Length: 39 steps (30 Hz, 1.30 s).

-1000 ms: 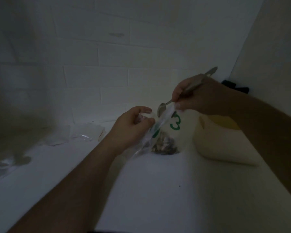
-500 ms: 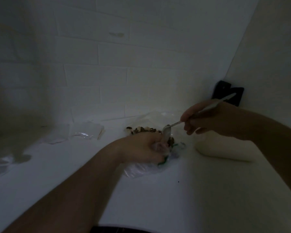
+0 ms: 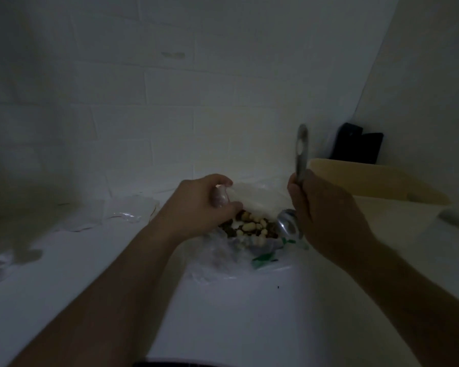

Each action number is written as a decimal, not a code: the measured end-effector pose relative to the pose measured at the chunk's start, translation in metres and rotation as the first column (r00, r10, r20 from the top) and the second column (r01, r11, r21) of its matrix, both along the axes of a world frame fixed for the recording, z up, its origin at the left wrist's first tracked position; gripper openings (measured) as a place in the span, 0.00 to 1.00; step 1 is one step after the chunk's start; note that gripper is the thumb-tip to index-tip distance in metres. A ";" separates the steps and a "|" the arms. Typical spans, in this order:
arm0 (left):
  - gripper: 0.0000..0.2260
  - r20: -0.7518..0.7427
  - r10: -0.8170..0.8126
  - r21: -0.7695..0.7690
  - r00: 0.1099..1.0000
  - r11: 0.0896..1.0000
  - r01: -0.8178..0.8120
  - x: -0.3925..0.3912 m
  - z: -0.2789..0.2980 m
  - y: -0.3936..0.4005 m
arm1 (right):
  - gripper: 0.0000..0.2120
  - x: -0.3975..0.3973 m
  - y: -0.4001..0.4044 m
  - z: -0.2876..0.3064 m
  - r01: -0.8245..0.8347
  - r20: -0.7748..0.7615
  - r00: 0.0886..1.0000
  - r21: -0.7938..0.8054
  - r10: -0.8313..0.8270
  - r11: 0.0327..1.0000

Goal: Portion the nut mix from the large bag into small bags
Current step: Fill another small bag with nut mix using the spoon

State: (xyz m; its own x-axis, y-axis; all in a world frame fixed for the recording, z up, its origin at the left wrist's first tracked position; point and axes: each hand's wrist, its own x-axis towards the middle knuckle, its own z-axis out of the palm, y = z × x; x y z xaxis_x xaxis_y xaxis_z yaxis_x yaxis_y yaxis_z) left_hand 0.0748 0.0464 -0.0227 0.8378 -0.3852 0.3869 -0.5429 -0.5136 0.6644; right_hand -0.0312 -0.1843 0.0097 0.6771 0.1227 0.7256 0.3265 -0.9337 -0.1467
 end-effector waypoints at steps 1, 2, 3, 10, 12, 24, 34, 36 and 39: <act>0.23 0.003 0.019 0.044 1.000 0.999 -0.019 0.001 -0.003 0.000 | 0.08 0.002 -0.001 0.000 0.029 -0.011 1.000 -0.056 -0.030 0.998; 0.24 0.003 0.036 0.080 0.999 0.996 -0.037 0.002 -0.006 -0.002 | 0.10 0.005 -0.003 -0.001 0.059 -0.033 0.998 -0.091 -0.062 0.994; 0.24 0.002 0.054 0.101 0.999 0.993 -0.054 0.002 -0.009 -0.004 | 0.11 0.008 -0.005 -0.003 0.088 -0.055 0.994 -0.110 -0.095 0.990; 0.21 0.015 0.093 0.124 0.996 0.988 -0.095 0.012 -0.020 -0.009 | 0.12 0.005 0.000 -0.005 0.053 -0.025 0.998 -0.007 -0.053 0.999; 0.23 -0.017 0.074 0.175 0.997 0.982 -0.070 0.012 -0.025 -0.012 | 0.11 0.002 0.002 -0.006 0.007 -0.018 1.000 0.099 -0.005 0.995; 0.27 -0.044 0.059 0.368 0.997 0.929 -0.038 0.017 -0.025 -0.029 | 0.20 0.011 0.004 -0.027 0.003 -0.102 0.995 0.149 0.013 0.989; 0.07 -0.548 -0.294 -0.533 0.783 0.844 -0.056 -0.003 -0.025 -0.056 | 0.18 0.016 0.005 -0.062 0.037 -0.072 0.997 0.335 -0.014 0.942; 0.07 -0.614 -0.387 -0.615 0.688 0.781 -0.110 -0.006 -0.020 -0.057 | 0.22 0.017 0.003 -0.064 0.138 -0.191 0.981 0.559 -0.035 0.817; 0.17 -0.616 -0.369 -0.578 0.696 0.812 -0.082 -0.006 -0.017 -0.054 | 0.25 0.021 -0.003 -0.073 0.193 -0.240 0.971 0.816 0.016 0.545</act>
